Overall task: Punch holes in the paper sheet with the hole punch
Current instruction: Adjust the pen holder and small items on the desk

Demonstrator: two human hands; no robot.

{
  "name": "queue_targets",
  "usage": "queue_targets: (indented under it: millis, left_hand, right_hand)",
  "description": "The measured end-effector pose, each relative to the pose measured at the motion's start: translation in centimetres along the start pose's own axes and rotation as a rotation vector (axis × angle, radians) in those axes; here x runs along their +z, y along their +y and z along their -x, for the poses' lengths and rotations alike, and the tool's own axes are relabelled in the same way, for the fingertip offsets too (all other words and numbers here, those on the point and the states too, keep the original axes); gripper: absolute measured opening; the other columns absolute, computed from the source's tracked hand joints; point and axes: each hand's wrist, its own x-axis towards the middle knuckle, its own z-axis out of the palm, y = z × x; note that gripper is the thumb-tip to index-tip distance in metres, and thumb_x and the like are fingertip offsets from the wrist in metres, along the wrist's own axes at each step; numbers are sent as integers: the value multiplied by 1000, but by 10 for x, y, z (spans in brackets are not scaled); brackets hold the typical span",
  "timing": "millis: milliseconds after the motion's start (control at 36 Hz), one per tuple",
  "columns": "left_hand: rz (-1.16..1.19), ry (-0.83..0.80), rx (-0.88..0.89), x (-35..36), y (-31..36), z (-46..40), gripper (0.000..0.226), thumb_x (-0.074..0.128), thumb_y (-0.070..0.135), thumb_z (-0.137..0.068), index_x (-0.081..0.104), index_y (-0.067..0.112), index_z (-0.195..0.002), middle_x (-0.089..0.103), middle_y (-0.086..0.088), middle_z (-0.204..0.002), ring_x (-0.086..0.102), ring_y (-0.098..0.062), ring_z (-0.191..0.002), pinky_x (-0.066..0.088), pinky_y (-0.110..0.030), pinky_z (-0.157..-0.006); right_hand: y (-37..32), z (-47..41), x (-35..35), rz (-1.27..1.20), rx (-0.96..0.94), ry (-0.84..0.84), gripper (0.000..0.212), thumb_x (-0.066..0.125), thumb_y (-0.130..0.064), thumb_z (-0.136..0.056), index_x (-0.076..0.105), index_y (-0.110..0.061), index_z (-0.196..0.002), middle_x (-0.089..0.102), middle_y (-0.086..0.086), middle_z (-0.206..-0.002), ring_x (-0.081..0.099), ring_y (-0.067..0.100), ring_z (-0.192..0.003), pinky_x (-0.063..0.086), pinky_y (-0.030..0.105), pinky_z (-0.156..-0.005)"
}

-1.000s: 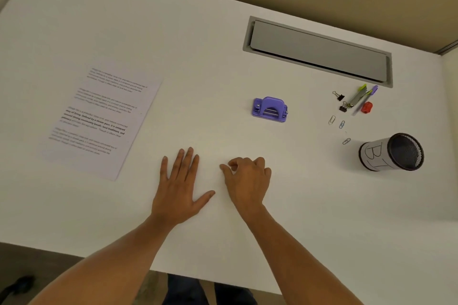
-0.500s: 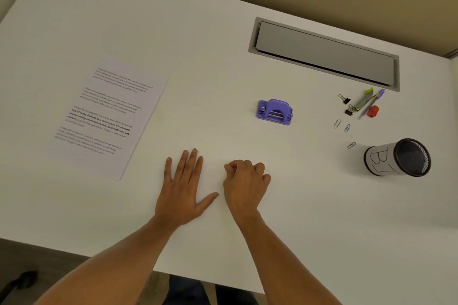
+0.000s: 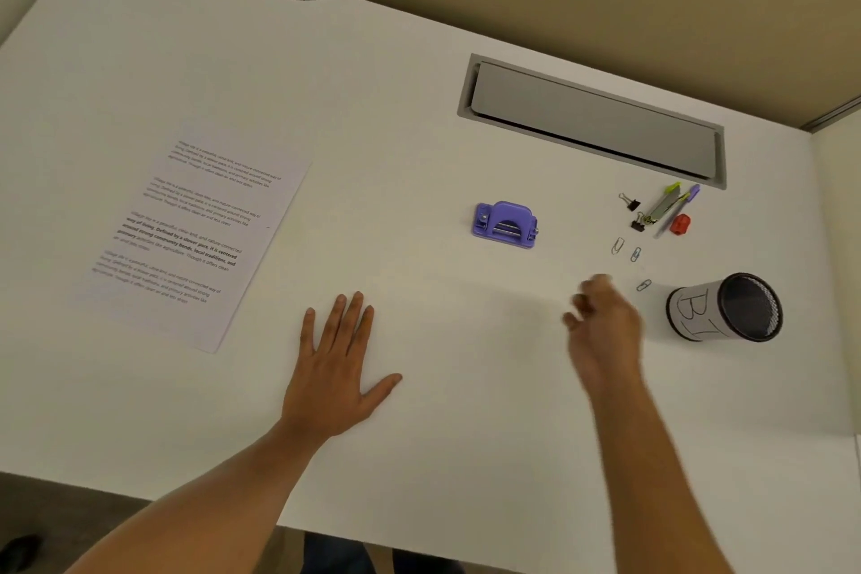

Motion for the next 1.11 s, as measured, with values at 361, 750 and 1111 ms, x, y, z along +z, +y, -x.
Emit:
queue_targets:
  millis: [361,750,1111]
  left_hand:
    - [15,151,48,8,1,0,98,32,71,-84,35,-2,-149,24,-18,-162,25,-35,-149,15,-64,-118]
    - [8,139,27,8,2,-2,101,32,72,-80,38,-4,-146,28,-19,-160,29,-36,-147,15,-65,-118]
    - [-31,106,29,6,1,-2,96,33,72,-87,28,2,-153,16,-15,-164,17,-32,-152,14,-63,-119]
  right_hand:
    - [-111,-76,-143,754,-282,458,26,55,-18,-95,67,-1,-80,66,18,-86,58,28,-81,45,31,-70]
    - [-124,-102,-155,1028,-240,470,15,67,-10,-82,78,-11,-93,76,12,-93,69,32,-86,53,31,-70]
    - [-11,-12,-43,974,-666,-142,4,73,-27,-89,72,-24,-92,61,-23,-86,51,-5,-85,38,8,-76]
